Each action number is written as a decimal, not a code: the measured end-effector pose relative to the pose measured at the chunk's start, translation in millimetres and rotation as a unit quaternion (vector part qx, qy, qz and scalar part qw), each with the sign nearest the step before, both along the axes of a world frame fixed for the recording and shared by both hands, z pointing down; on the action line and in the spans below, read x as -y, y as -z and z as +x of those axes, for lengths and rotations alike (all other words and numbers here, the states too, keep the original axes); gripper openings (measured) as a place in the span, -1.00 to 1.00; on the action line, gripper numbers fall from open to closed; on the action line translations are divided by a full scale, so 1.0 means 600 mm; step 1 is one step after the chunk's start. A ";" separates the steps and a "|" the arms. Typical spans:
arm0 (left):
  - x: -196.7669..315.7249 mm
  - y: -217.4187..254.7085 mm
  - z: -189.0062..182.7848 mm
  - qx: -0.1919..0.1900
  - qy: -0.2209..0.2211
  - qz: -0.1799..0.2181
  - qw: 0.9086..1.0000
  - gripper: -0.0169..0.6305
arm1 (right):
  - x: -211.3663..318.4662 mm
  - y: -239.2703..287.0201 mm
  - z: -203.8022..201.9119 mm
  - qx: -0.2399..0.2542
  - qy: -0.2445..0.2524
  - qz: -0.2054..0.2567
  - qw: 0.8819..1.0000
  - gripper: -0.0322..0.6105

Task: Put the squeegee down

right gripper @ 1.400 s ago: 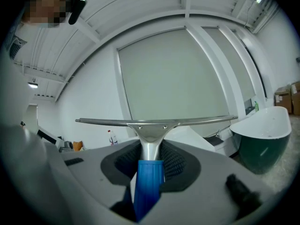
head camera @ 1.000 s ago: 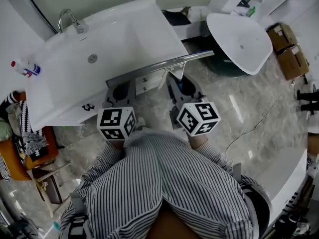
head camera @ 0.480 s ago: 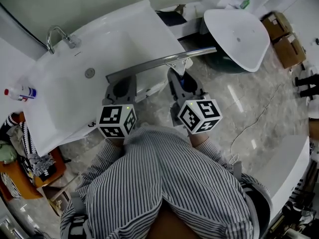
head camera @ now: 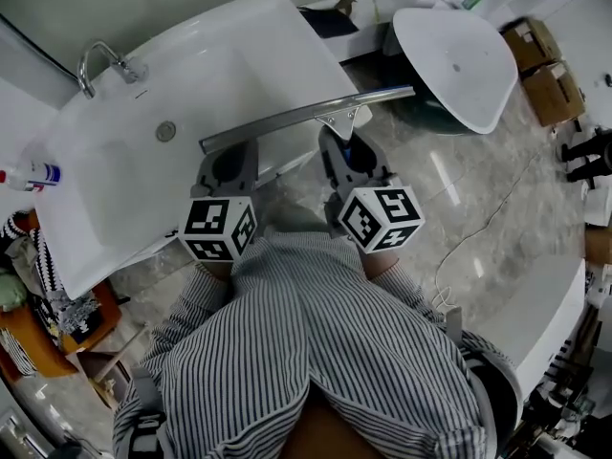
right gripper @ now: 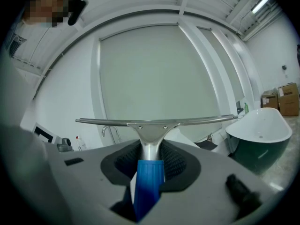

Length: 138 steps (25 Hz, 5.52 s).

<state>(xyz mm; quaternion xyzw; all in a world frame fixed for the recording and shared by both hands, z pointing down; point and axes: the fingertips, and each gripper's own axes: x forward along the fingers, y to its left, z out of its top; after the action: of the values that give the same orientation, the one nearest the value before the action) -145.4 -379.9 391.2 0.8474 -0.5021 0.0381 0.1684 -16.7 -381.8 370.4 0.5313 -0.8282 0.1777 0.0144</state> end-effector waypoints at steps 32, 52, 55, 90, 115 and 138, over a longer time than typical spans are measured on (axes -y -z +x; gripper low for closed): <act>0.175 -0.061 0.026 -0.007 0.056 -0.065 0.996 -0.91 | 0.209 -0.072 0.050 -0.031 0.035 -0.070 0.996 -0.56; 0.250 -0.174 0.017 -0.001 0.086 -0.149 0.985 -0.91 | 0.329 -0.200 0.059 -0.057 0.038 -0.148 0.987 -0.56; 0.255 -0.190 0.022 0.001 0.083 -0.159 0.984 -0.91 | 0.340 -0.223 0.058 -0.062 0.043 -0.158 0.984 -0.56; 0.241 -0.264 0.022 -0.001 0.092 -0.208 0.974 -0.91 | 0.378 -0.392 0.038 -0.219 0.112 -0.222 0.944 -0.53; 0.216 -0.243 0.010 0.000 0.089 -0.197 0.976 -0.91 | 0.361 -0.406 0.035 -0.244 0.117 -0.250 0.930 -0.25; 0.128 -0.069 -0.015 0.010 0.057 -0.067 0.996 -0.91 | 0.216 -0.132 -0.018 -0.180 0.142 -0.083 0.970 -0.26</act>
<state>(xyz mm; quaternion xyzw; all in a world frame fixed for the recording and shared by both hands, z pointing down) -154.2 -456.9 432.8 0.8035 -0.5478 0.0702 0.2222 -27.3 -511.3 449.6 0.4282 -0.8614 0.1432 0.2329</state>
